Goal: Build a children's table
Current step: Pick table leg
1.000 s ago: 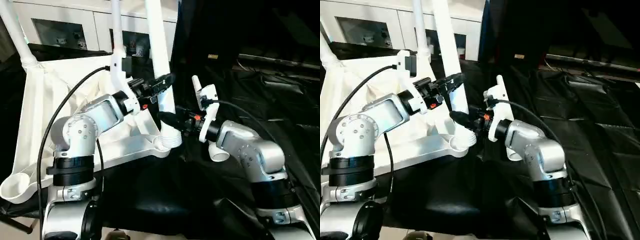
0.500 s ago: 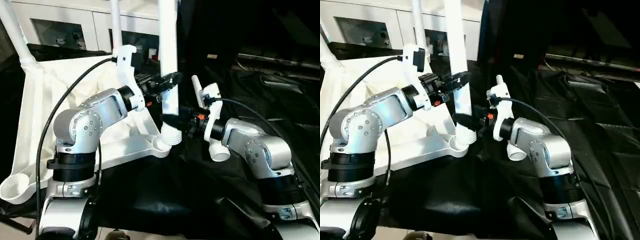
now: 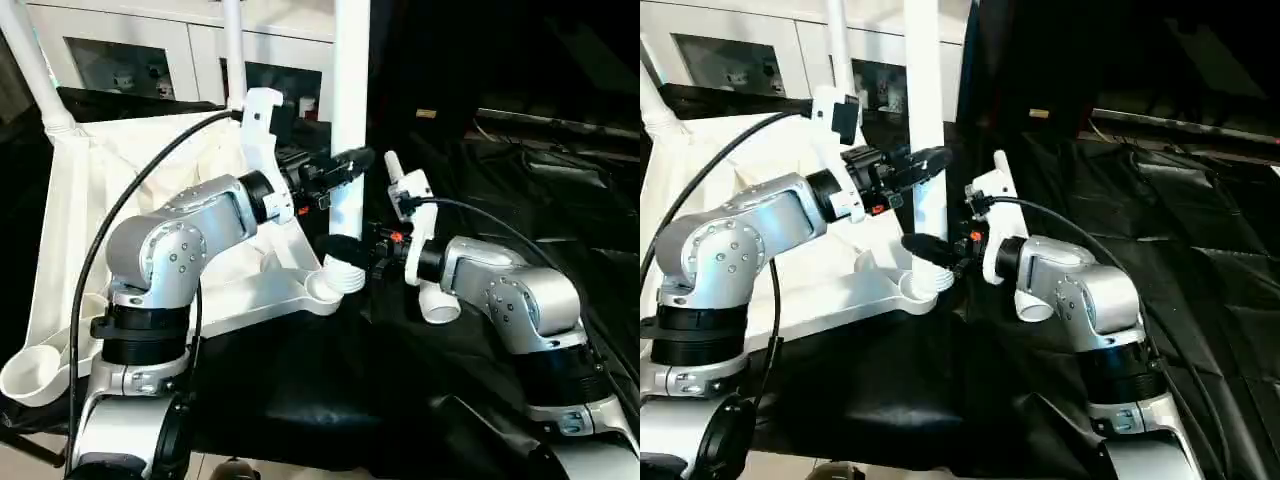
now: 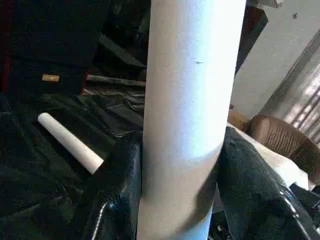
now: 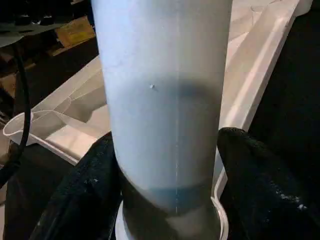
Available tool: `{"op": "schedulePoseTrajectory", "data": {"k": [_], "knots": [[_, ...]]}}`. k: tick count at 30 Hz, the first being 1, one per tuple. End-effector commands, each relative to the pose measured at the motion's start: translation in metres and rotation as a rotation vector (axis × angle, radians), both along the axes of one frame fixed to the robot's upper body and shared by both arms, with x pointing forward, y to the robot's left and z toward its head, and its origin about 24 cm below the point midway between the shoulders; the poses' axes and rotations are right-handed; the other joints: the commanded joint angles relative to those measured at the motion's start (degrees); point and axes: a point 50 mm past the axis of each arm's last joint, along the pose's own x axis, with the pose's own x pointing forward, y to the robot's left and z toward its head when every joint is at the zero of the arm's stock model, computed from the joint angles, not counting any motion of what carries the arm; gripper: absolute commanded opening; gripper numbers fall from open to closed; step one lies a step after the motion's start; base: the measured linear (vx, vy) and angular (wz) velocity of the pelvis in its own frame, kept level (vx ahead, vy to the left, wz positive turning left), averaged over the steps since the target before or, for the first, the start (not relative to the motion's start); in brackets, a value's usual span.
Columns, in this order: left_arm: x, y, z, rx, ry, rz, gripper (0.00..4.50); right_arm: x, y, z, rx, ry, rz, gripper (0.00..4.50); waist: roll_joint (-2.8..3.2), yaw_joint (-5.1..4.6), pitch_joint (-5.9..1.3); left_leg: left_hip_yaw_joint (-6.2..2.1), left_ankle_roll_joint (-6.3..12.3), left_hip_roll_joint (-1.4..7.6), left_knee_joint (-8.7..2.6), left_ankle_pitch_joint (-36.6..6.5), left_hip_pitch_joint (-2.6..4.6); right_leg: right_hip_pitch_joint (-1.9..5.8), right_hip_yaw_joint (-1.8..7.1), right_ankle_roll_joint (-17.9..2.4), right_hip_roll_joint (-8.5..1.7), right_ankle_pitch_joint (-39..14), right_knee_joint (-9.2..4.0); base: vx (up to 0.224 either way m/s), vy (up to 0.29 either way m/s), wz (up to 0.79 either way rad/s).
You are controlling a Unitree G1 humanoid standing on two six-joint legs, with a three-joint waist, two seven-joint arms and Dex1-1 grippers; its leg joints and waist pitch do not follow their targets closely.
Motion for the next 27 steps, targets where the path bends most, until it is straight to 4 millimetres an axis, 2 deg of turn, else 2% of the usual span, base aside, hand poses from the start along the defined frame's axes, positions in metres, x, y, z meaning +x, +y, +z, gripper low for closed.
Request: {"op": "schedulePoseTrajectory", "data": {"k": [1, 16, 27], "knots": [[-0.0021, -0.0042, 0.0064, 0.006, -0.03, -0.03, 1.9, 0.0026, -0.0025, 0.0017, -0.033, 0.0, -0.003, 3.04, 0.07, 0.15, -4.09, -0.11, -2.42, 1.27, -3.43, -8.9, 0.76, 3.23, 1.98, -7.7, -3.09, -8.0, -3.6, 0.0, 0.0, 0.0], [-0.0046, -0.0033, 0.0044, 0.025, -0.024, -0.062, 1.9, 0.0019, 0.0003, -0.0001, -0.031, 0.008, 0.011, 3.04, 0.51, 0.22, -4.22, -0.2, -2.69, 1.23, -3.36, -8.6, 0.77, 3.33, 1.93, -8.5, -3.02, -5.7, -3.32, 0.0, 0.0, 0.0], [-0.005, -0.0039, 0.0039, 0.035, -0.025, -0.08, 1.9, 0.0001, -0.0015, -0.0024, -0.033, 0.017, 0.018, 3.04, 0.66, 0.25, -4.19, -0.25, -3.1, 1.27, -3.39, -9.8, 0.89, 3.27, 1.92, -8.7, -3.03, -6.5, -3.36, 0.0, 0.0, 0.0]]}}
